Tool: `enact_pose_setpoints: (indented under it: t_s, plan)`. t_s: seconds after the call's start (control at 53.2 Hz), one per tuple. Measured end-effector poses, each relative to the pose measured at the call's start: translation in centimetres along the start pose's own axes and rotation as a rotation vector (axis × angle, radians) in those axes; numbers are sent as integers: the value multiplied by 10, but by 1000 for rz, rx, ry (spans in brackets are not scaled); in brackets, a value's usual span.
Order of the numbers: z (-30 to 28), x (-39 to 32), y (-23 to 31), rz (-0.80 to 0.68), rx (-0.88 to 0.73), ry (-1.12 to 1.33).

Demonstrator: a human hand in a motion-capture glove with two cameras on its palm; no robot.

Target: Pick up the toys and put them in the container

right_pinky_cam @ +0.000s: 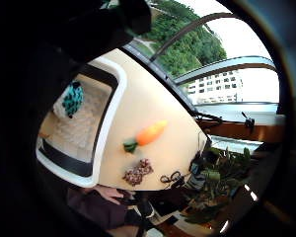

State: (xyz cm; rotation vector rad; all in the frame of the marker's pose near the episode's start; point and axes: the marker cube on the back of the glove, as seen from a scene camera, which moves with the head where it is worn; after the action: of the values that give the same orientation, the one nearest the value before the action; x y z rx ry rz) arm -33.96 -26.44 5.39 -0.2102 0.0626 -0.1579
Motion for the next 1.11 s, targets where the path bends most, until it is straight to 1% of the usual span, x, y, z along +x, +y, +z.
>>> enact_pose_setpoints:
  t_s: [0.038, 0.113, 0.188, 0.282, 0.319, 0.432, 0.488, 0.507, 0.564, 0.601, 0.695, 0.77, 0.827, 0.864, 0.902, 1.109]
  plan:
    - [-7, 8, 5, -17, 1, -29]
    - [-15, 45, 17, 17, -11, 37]
    - [-23, 79, 30, 9, -28, 30]
    - [-25, 112, 40, 81, -48, 89]
    - [-25, 127, 47, 86, -59, 91]
    - [-19, 173, 67, 35, -80, 67]
    - [-11, 186, 74, -63, -83, 31]
    - [-8, 190, 76, -77, -83, 11]
    - [8, 200, 74, -10, -77, -9]
    - [22, 206, 74, 5, -75, -5]
    - [49, 209, 77, -95, -66, 12]
    - [66, 202, 80, -184, -33, -23]
    - [78, 205, 81, -231, 1, 39]
    - [84, 204, 84, -307, 7, 56]
    - [92, 202, 85, -353, -2, 64]
    - [159, 218, 68, -339, -141, 154]
